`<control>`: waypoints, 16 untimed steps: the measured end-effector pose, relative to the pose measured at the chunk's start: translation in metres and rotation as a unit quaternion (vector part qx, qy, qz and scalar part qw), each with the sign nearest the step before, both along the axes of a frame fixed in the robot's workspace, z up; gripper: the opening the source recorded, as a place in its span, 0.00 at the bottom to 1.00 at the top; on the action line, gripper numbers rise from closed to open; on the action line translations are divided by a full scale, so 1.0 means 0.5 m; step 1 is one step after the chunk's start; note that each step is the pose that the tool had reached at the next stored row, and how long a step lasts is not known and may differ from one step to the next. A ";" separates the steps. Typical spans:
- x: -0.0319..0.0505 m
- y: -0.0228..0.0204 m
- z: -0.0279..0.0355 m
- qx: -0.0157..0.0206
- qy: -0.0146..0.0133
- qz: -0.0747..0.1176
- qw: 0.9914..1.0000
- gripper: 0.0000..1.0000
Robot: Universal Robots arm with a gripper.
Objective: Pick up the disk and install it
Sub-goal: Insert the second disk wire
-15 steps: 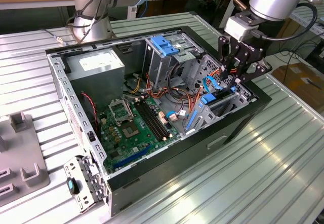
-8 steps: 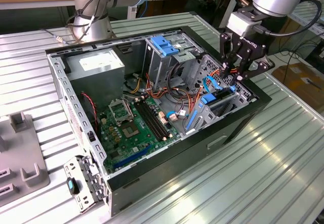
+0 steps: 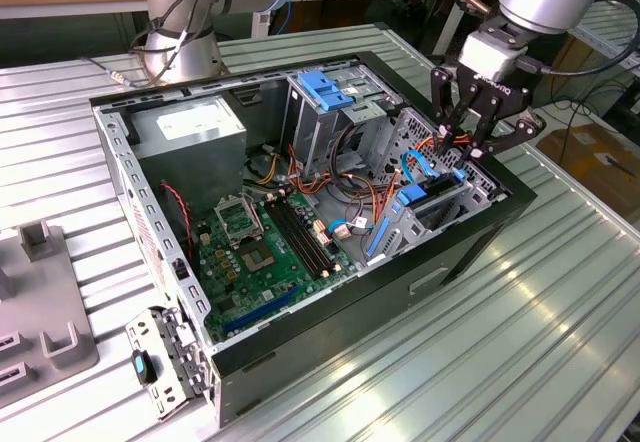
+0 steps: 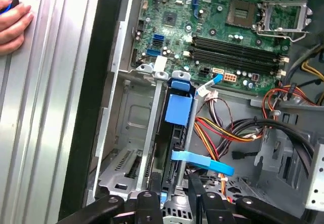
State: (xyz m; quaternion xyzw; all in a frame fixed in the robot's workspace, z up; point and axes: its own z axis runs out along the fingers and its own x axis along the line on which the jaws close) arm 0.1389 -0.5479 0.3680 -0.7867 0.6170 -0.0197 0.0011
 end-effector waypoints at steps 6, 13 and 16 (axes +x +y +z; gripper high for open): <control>0.000 0.0000 0.000 0.000 0.000 0.069 0.998 0.35; 0.000 0.0000 -0.001 0.000 0.000 0.148 0.989 0.35; 0.000 0.0000 -0.001 0.000 0.000 0.179 0.984 0.35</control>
